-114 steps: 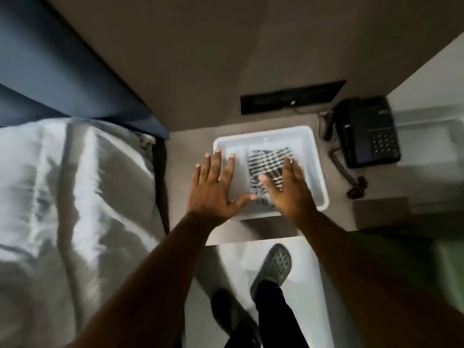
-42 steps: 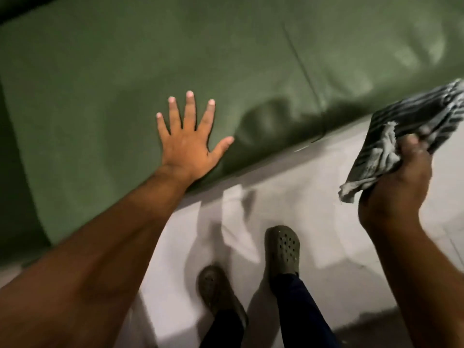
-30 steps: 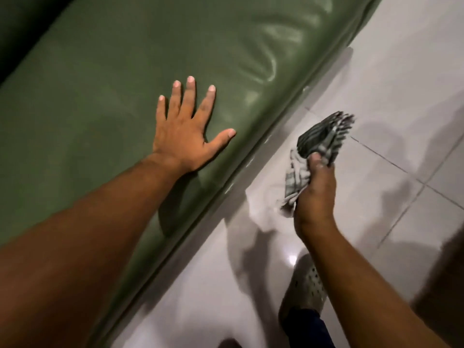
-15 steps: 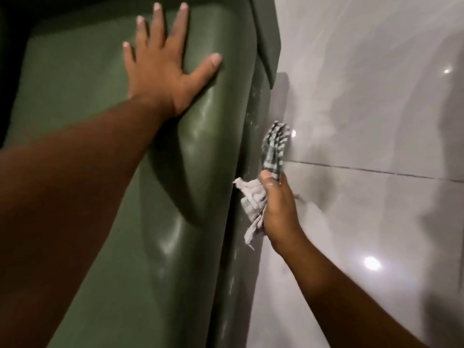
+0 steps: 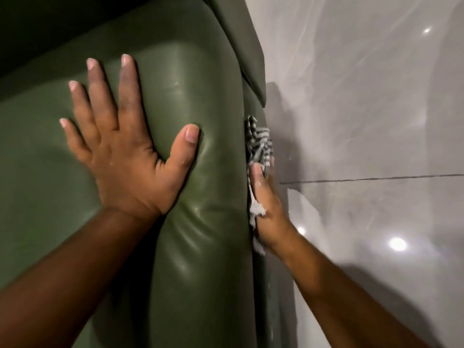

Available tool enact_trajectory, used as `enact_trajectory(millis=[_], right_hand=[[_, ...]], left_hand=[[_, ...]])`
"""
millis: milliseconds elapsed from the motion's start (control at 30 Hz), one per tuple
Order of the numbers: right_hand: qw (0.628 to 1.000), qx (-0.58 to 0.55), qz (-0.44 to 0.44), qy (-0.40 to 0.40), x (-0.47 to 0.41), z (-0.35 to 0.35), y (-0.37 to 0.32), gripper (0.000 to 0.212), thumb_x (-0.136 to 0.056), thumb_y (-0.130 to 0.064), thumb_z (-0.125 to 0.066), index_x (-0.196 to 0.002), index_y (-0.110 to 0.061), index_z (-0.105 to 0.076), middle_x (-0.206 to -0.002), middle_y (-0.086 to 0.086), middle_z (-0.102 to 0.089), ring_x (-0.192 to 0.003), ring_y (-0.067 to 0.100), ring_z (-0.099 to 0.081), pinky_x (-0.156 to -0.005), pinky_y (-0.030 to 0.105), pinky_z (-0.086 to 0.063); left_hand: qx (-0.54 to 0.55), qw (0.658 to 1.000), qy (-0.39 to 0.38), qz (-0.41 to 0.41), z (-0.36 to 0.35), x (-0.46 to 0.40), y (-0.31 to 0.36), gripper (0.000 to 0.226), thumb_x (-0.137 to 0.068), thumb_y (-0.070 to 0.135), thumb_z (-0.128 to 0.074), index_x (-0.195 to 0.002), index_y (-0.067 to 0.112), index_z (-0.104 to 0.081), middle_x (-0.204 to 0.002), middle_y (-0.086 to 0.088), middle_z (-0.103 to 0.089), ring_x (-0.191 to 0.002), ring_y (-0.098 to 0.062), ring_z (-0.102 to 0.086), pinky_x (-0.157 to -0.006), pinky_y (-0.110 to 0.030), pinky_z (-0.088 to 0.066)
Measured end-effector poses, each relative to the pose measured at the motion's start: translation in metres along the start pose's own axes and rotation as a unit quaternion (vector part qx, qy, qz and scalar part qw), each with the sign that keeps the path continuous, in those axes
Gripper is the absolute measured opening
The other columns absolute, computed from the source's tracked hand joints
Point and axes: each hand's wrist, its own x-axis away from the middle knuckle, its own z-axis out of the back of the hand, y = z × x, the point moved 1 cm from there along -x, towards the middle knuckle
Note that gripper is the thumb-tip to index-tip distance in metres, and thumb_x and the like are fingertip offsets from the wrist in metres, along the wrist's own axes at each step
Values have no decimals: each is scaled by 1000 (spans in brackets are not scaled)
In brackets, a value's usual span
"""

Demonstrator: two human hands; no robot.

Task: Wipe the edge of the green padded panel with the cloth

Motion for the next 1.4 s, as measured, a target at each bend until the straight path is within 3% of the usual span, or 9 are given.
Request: enact_trajectory(millis=[267,600,700,800,900,1000,1100,1267,1400], right_hand=[[981,-183,-2,67,-130,17,0,75,-89,-53,-48,-154,-20,-32,-157,9,-47,-144,29,-45,-124,50,-34],[950,-261,-157,66,-52,14,70,59,-103,-48,-38,-157,-25,-29,-164,-1,-37,-148,25,-40,-125,45,-31],[972,-204,-87,74,-9,5,49,49,-97,-55,-45,-144,-48,-33,-146,-11,-48,-132,15,-50,-102,30,-48],[991,-107,56,51,-18,-2,14,64,-90,-60,-40,-151,-50,-22,-168,-7,-27,-157,21,-23,-128,48,-23],[986,-92,113,78,-66,1,-10,65,-98,-49,-41,-158,-29,-23,-172,3,-17,-160,22,-13,-131,51,-11],[994,-37,81,69,-115,12,-11,58,-106,-36,-37,-159,-16,-23,-169,7,-22,-158,27,-20,-130,44,-16],[985,-150,50,70,-141,17,-2,54,-104,-37,-40,-154,-20,-32,-141,0,-50,-138,23,-46,-114,35,-38],[974,-214,-42,58,-136,24,24,62,-101,-49,-40,-156,-21,-33,-159,5,-46,-142,22,-48,-124,41,-35],[961,-257,-100,33,-84,21,54,57,-104,-46,-36,-154,-20,-36,-159,2,-46,-129,13,-55,-116,29,-39]], left_hand=[[4,1000,8,-2,-3,-1,2,108,-79,92,-12,-161,22,-18,-170,-15,-14,-157,-41,-10,-122,-68,-6],[14,999,31,-9,-8,0,-2,103,-81,92,-12,-160,26,-18,-171,-12,-16,-157,-39,-11,-122,-67,-6],[11,999,30,-7,-6,2,0,104,-81,91,-11,-160,24,-19,-170,-13,-17,-157,-40,-13,-122,-68,-8],[3,1000,25,-8,-6,2,1,105,-81,91,-10,-160,23,-19,-170,-14,-16,-157,-40,-12,-122,-67,-7],[20,1000,20,-6,-4,2,0,105,-79,92,-12,-161,25,-18,-171,-12,-14,-158,-37,-8,-123,-65,-3],[18,1000,19,-7,-5,1,0,107,-78,93,-12,-161,25,-18,-171,-11,-14,-158,-37,-8,-123,-63,-2],[16,1000,18,-4,-4,0,1,109,-77,94,-11,-160,24,-19,-171,-11,-14,-158,-36,-8,-123,-61,-1],[16,1000,20,-4,-4,1,2,112,-76,94,-9,-160,21,-20,-171,-12,-15,-158,-36,-9,-123,-61,-1],[17,1000,26,-5,-4,2,4,110,-78,93,-11,-160,20,-21,-170,-13,-16,-158,-38,-11,-123,-63,-3]])
